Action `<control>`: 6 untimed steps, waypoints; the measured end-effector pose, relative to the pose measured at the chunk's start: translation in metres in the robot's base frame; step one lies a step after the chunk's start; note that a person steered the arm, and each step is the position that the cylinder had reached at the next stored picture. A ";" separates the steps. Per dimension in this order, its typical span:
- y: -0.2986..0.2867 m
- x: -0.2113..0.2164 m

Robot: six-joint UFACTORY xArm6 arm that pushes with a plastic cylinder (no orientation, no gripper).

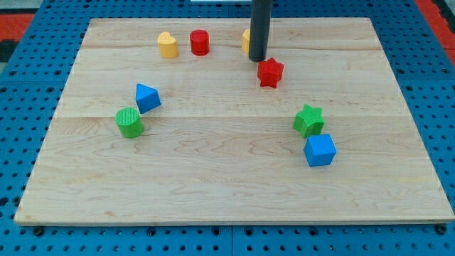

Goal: Point your arm to the yellow hexagon

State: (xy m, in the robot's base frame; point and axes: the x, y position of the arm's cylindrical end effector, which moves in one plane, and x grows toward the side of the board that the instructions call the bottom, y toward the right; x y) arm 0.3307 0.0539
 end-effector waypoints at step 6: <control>-0.041 -0.119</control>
